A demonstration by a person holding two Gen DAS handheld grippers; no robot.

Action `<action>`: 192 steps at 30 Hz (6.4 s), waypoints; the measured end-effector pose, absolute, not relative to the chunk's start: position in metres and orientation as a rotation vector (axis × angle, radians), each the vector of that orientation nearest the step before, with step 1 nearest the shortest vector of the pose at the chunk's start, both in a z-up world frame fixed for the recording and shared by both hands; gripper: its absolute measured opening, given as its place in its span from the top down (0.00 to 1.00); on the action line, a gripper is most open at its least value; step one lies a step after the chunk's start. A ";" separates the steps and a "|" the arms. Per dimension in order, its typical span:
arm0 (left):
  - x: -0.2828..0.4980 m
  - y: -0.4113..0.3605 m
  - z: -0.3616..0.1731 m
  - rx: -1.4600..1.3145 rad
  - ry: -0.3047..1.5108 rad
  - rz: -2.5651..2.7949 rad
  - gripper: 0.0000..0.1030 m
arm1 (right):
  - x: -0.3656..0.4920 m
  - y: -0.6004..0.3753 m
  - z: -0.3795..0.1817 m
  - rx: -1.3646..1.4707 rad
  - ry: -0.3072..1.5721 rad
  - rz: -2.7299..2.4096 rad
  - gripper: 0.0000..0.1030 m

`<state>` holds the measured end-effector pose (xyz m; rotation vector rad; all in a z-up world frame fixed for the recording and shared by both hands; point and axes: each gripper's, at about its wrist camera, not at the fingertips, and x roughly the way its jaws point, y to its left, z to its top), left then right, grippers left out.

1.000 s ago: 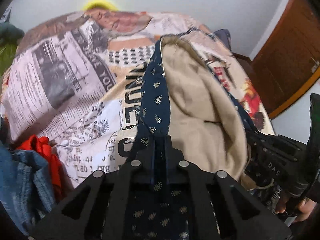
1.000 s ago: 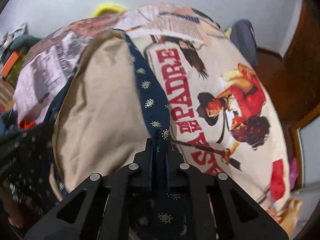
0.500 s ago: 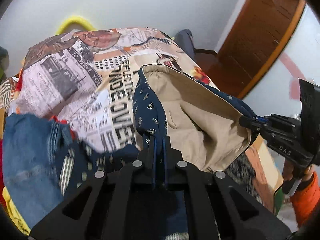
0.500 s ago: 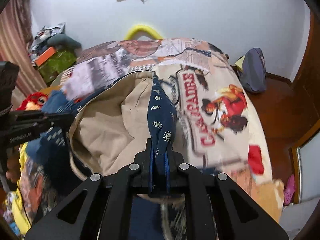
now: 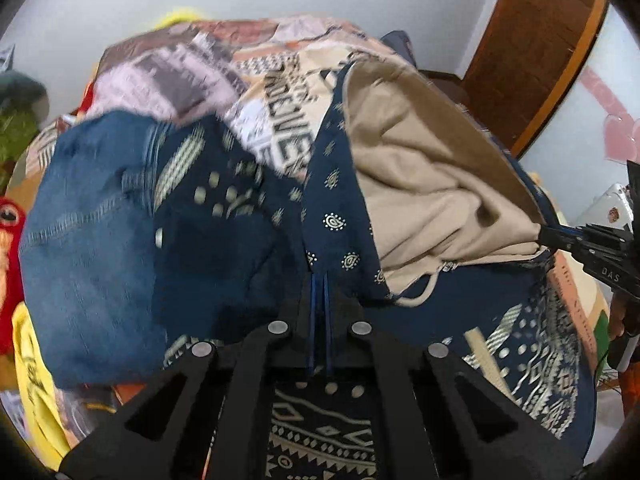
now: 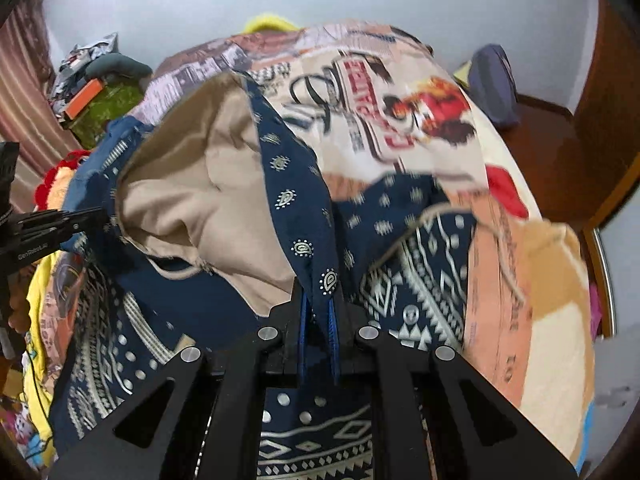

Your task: Fold large clothes

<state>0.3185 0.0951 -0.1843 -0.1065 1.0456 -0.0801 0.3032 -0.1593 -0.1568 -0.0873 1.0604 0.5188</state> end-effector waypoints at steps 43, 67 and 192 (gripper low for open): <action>0.440 0.071 -0.186 -0.022 0.964 -0.086 0.54 | 0.393 -0.081 -0.154 -0.161 0.954 0.568 0.51; 0.342 0.054 -0.105 -0.142 0.863 -0.343 0.95 | 0.314 -0.117 -0.079 -0.120 0.832 0.685 0.94; 0.306 0.119 -0.114 -0.138 0.752 0.023 0.93 | 0.344 -0.217 -0.110 0.226 0.935 0.498 0.91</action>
